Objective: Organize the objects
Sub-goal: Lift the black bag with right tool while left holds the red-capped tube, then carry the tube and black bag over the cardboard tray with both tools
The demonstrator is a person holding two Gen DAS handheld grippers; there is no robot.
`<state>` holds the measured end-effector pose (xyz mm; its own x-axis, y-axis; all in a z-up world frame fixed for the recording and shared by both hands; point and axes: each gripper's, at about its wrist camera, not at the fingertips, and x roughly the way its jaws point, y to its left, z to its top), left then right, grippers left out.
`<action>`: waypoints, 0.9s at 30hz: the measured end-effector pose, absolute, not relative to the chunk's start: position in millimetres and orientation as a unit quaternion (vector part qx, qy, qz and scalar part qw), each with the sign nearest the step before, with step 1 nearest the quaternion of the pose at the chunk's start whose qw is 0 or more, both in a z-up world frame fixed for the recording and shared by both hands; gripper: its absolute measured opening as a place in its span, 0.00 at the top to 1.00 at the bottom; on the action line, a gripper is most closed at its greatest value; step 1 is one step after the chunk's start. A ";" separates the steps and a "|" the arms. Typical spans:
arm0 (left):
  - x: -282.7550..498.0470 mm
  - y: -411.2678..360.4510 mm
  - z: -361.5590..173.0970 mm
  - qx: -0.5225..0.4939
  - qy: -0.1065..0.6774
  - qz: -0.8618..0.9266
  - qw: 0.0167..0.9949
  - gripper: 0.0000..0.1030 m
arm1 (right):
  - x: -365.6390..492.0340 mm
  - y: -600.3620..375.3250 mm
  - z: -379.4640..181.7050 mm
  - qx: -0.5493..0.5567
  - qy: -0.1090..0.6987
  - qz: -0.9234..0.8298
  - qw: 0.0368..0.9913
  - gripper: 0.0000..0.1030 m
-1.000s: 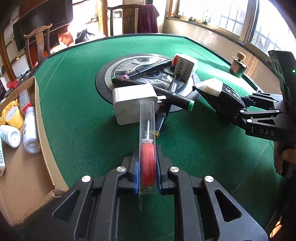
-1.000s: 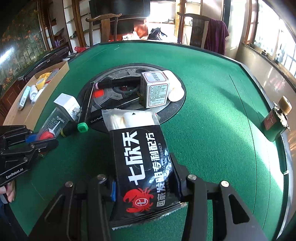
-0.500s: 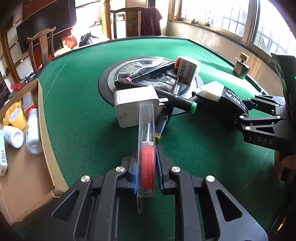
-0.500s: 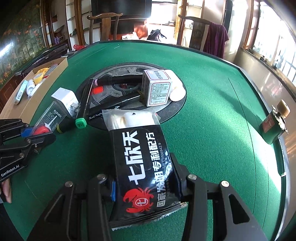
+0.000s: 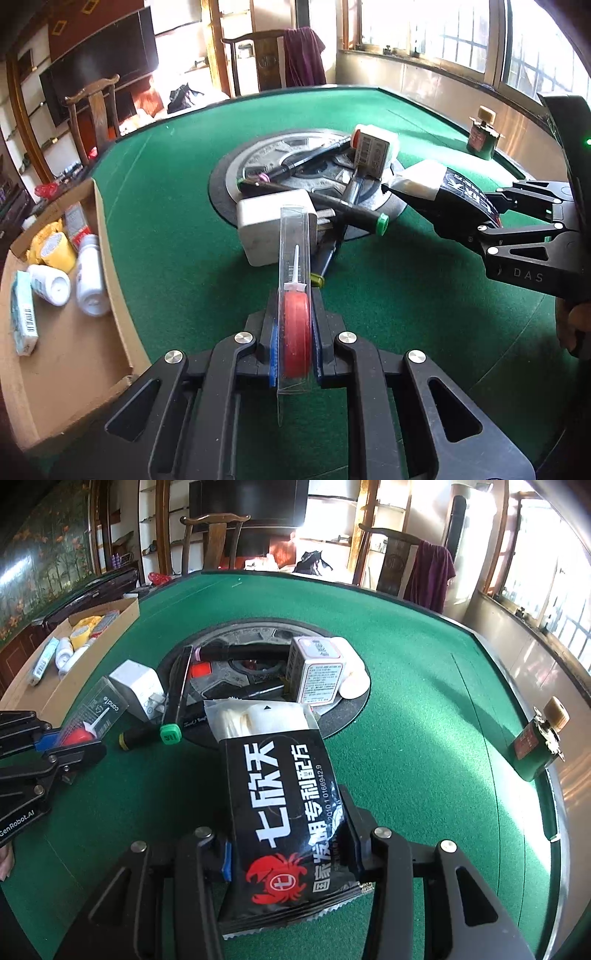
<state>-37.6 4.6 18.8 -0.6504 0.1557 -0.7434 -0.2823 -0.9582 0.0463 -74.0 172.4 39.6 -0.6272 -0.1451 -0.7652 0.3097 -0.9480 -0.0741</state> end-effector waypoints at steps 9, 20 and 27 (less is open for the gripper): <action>-31.3 -7.6 37.2 -0.363 0.064 0.924 0.099 0.87 | -67.8 184.9 56.3 0.392 0.046 -0.911 0.115 0.57; -29.8 -27.4 49.4 -0.345 0.040 0.934 0.084 0.87 | -56.4 154.7 66.4 0.383 0.023 -0.912 0.143 0.57; -29.0 -50.3 59.0 -0.335 0.016 0.940 0.069 0.87 | -52.1 113.6 71.3 0.379 0.031 -0.908 0.176 0.57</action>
